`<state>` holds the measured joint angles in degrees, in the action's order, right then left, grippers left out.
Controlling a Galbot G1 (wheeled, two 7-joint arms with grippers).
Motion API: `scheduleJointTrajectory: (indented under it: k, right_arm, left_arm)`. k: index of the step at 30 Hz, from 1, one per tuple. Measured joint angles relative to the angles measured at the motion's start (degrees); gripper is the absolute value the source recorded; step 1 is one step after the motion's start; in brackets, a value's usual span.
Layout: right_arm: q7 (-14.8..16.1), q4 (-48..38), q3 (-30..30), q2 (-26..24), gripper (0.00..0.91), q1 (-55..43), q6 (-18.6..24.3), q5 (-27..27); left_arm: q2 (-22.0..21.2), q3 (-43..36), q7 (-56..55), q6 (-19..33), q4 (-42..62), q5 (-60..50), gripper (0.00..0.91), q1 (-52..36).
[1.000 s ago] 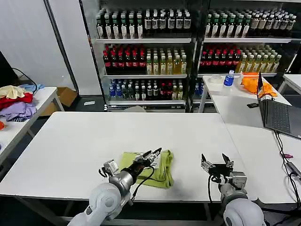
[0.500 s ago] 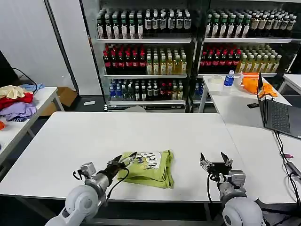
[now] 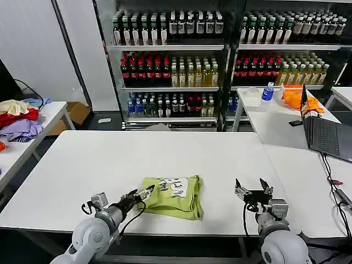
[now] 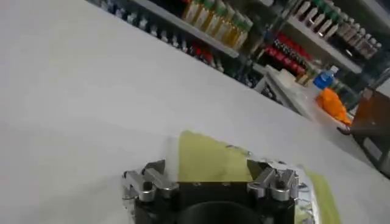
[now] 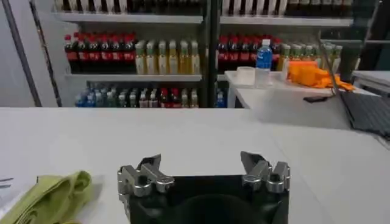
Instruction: Fold and organize the clothes.
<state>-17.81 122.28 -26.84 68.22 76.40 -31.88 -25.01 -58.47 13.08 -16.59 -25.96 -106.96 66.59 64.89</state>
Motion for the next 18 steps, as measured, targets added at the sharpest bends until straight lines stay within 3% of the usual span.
scheduleJointTrajectory:
  k: [9,10,11,12,14,16,18]
  right_arm:
    - [0.0,0.34,-0.24,0.18,0.907,0.43,0.0,0.05]
    - [0.0,0.39,-0.25,0.19,0.907,0.49,0.0,0.06]
    - [0.0,0.46,-0.28,0.21,0.907,0.55,0.0,0.07]
    - [0.0,0.52,-0.32,0.23,0.907,0.59,0.0,0.07]
    - [0.0,0.58,-0.36,0.25,0.907,0.66,0.0,0.08]
    - [-0.01,0.62,-0.39,0.32,0.907,0.81,0.0,0.1]
    - [-0.01,0.69,-0.39,0.39,0.907,0.99,0.0,0.15]
  left_arm:
    - [-0.88,-0.61,0.51,-0.48,1.8,1.92,0.907,-1.04]
    - [-0.99,-0.64,0.63,-0.51,2.01,2.15,0.746,-1.22]
    - [-1.06,-0.66,0.74,-0.54,2.21,2.4,0.645,-1.38]
    - [-1.08,-0.69,0.85,-0.56,2.38,2.61,0.353,-1.49]
    - [-1.2,-0.74,1.15,-0.57,2.77,3.17,0.151,-1.71]
    - [-1.39,-0.79,1.45,-0.52,3.13,3.68,0.06,-1.8]
    - [-1.61,-0.81,1.72,-0.41,3.54,4.22,0.03,-1.8]
